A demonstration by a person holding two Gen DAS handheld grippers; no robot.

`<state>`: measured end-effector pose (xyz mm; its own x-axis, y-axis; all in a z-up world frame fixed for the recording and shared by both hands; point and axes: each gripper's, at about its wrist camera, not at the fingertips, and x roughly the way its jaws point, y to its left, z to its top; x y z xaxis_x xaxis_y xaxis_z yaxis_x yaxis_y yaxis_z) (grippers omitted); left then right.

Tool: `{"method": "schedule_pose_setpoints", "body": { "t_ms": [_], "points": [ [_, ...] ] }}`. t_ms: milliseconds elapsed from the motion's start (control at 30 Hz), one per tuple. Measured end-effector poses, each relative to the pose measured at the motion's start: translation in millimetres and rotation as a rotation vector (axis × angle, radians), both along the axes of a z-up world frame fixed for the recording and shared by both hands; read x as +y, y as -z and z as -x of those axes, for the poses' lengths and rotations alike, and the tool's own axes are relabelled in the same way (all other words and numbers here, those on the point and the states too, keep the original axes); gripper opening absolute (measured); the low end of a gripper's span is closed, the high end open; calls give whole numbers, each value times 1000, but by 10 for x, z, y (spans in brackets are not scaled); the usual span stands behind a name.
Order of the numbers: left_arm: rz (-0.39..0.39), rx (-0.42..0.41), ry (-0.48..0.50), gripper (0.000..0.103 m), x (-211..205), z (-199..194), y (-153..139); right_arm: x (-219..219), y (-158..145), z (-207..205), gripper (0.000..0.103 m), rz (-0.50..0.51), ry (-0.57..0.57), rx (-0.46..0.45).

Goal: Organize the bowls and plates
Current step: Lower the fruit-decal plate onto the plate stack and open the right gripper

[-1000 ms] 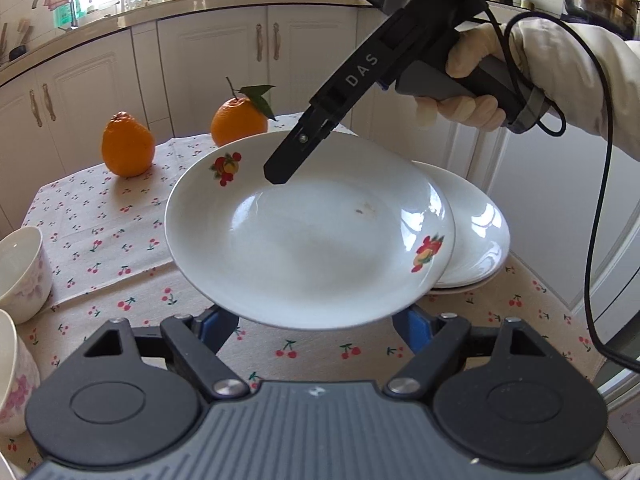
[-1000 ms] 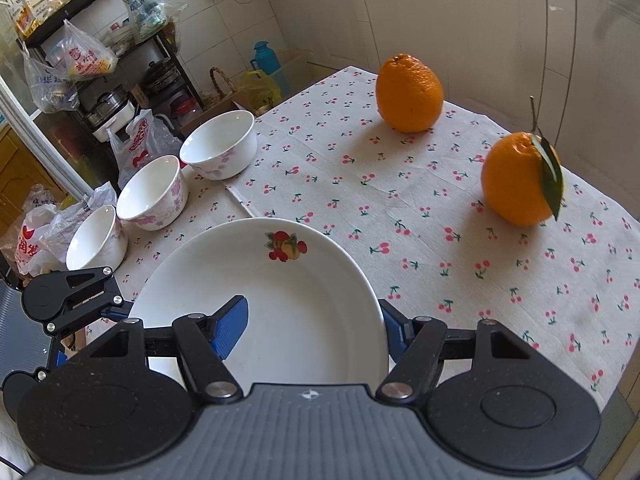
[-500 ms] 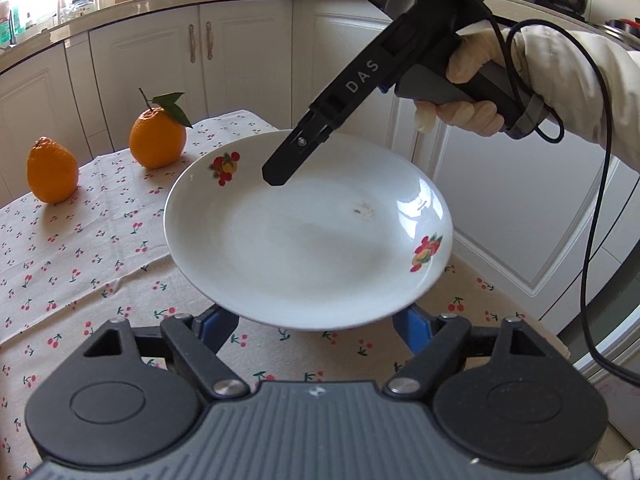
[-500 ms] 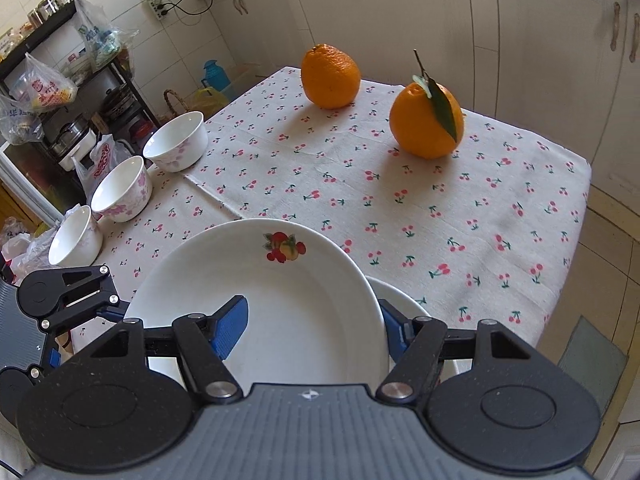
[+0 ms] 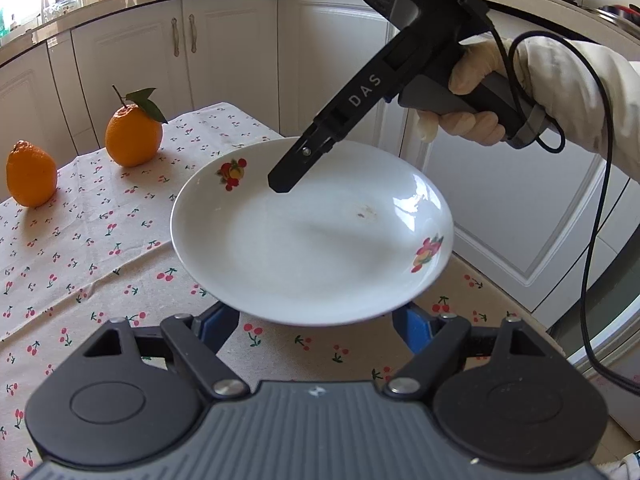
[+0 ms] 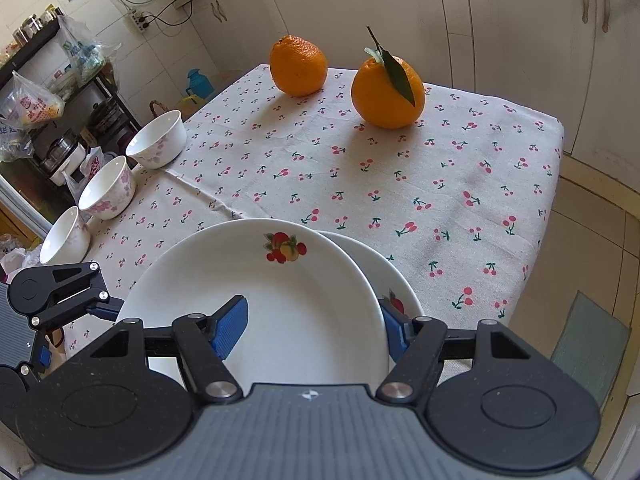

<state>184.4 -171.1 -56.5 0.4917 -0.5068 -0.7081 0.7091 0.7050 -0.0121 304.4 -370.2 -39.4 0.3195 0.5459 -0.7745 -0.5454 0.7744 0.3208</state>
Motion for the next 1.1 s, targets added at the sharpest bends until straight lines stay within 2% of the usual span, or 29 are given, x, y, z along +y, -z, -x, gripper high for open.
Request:
{"method": "schedule_pose_setpoints", "body": {
  "t_ms": [433,1100],
  "points": [
    [0,-4,-5,83,3,-39,23,-104,62,14,75,-6,27,2],
    [20,3,7,84,44,-112,91,-161,-74,195,75,69,66,-15]
  ]
}}
